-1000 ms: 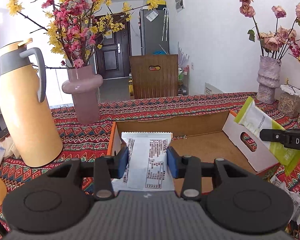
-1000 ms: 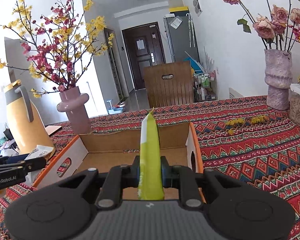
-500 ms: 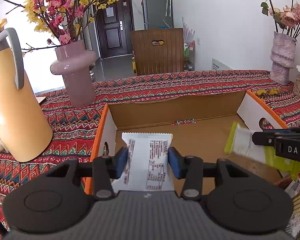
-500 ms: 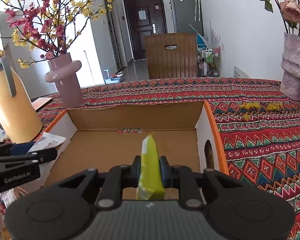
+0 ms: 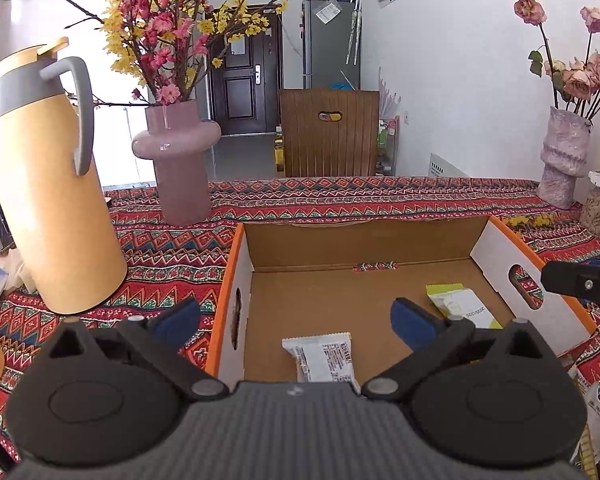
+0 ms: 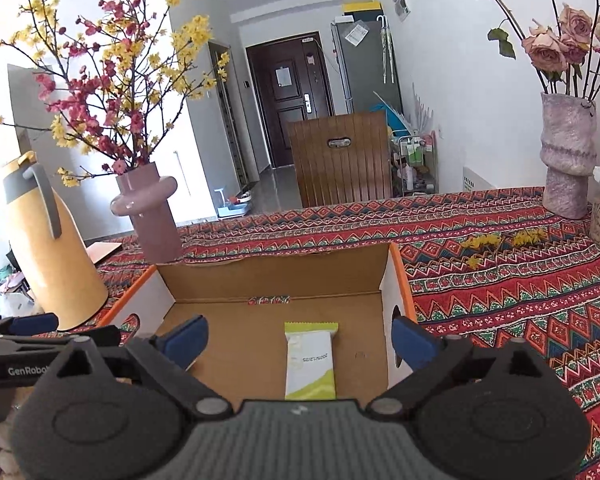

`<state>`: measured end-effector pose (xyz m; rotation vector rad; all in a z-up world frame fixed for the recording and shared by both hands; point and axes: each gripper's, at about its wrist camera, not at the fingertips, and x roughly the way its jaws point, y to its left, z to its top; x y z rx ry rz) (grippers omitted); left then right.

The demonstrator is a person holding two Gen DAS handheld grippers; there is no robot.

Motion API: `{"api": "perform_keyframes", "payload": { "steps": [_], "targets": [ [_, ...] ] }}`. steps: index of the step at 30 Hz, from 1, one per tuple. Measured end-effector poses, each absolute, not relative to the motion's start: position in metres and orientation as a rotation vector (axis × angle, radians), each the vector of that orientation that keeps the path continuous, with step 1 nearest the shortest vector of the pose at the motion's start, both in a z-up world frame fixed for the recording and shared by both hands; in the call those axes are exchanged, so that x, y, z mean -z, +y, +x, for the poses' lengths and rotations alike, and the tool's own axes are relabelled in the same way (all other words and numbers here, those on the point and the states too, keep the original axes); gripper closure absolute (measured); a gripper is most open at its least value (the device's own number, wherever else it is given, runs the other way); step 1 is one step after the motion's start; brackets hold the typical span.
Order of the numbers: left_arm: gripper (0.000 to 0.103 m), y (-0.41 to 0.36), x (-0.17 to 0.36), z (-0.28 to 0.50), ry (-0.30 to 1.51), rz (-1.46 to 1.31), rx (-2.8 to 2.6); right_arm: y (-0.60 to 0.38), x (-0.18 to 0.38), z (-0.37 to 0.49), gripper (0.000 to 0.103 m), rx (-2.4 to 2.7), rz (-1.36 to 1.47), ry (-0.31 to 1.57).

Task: Organize snacks
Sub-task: 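Lift both tools out of the box back toward the snack pile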

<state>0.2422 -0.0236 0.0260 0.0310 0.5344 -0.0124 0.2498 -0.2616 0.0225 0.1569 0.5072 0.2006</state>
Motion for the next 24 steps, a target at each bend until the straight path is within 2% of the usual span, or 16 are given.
{"api": "perform_keyframes", "payload": {
  "steps": [14, 24],
  "targets": [
    [0.0, -0.004, -0.04, 0.174, 0.452, -0.025, 0.035, -0.262, -0.037, 0.167, 0.0, -0.217, 0.153, 0.407],
    [0.0, 0.005, -0.029, 0.123, 0.44, -0.045, 0.064, -0.258, -0.02, 0.108, 0.0, -0.225, 0.176, 0.377]
  ]
}}
